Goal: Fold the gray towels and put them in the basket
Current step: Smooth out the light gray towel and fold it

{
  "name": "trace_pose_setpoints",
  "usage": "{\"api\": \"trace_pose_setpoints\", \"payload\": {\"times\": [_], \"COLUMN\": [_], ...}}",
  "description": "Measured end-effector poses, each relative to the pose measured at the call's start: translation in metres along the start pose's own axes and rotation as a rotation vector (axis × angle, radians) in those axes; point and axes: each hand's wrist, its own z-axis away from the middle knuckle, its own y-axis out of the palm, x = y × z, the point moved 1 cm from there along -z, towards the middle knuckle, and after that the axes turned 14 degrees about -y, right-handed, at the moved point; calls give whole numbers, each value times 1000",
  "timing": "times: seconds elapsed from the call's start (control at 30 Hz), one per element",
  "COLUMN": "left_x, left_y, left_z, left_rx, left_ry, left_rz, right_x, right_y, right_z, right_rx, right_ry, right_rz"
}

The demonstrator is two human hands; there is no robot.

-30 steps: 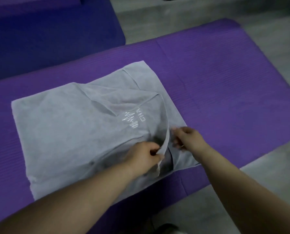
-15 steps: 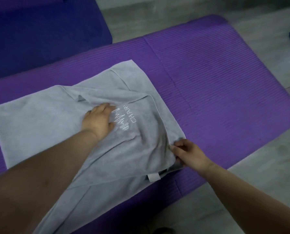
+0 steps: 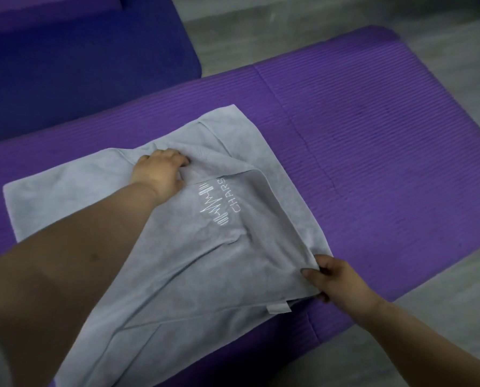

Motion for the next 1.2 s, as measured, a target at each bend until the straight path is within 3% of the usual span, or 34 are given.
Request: {"api": "trace_pose_setpoints", "payload": {"times": [0.23, 0.43, 0.63, 0.7, 0.8, 0.93, 1.1, 1.2], "left_x": [0, 10, -34, -57, -86, -97, -80, -54], "left_y": [-2, -24, -73, -79, -74, -50, -17, 3], "left_z": [-7, -13, -50, -60, -68, -70, -35, 5], "left_rx": [6, -41, -181, -211, -238, -164, -83, -49], "left_ry": [49, -103, -79, -69, -119, -181, 68, 135], "left_rz": [-28, 623, 767, 751, 522, 366, 195, 286], "right_x": [-2, 3, 8, 5, -7, -26, -38, -37], "right_y": [-14, -13, -28, -39, -52, -55, -55, -49], "right_z": [-5, 2, 12, 11, 5, -6, -8, -8], "right_rx": [-121, -143, -129, -173, -227, -231, -294, -255], "right_ry": [3, 32, 32, -15, -21, 50, 86, 79], "right_rz": [-22, -215, -273, -160, -17, 5, 59, 116]}}
